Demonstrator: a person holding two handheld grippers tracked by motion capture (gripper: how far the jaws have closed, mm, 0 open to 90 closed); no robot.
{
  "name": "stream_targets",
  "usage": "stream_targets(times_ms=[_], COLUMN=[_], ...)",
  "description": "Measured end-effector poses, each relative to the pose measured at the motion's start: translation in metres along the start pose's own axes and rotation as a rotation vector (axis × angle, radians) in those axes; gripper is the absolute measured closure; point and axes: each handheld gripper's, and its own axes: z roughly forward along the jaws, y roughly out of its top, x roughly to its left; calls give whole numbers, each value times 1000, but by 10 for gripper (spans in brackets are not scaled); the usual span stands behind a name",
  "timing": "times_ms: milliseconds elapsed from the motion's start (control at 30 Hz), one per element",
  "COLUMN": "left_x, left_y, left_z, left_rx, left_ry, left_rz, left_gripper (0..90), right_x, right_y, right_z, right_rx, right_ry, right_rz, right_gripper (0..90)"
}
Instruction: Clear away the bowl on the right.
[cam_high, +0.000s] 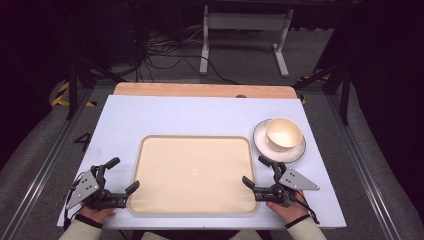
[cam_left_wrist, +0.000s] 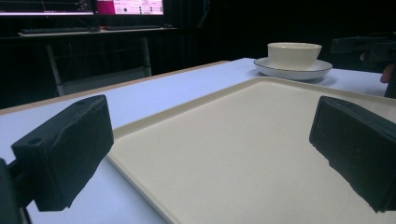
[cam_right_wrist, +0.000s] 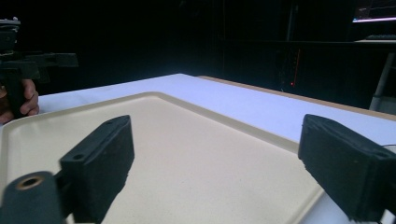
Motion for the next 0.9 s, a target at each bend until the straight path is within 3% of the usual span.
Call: stream_targets(times_ms=[100, 233, 367, 500, 567, 900], left_x=[0, 0, 0, 0, 0, 0], left_y=[0, 0, 0, 0, 0, 0], left_z=[0, 0, 0, 0, 0, 0], left_rx=[0, 0, 0, 0, 0, 0], left_ry=[-1, -1, -1, -1, -1, -1], left_rz=[0, -1, -1, -1, -1, 0], left_gripper=[2, 2, 3, 3, 3, 3], right_x=[0, 1, 4, 5, 4, 9], right_y=[0, 3, 12, 17, 22, 45], right_z=[0, 2, 1, 0, -1, -1], right_rx=[2, 23, -41, -49, -24, 28], right_ry=[-5, -7, 5, 5, 7, 20], right_rz=[-5, -1, 8, 6, 28, 23], right_gripper=[209, 223, 229, 229, 228, 269])
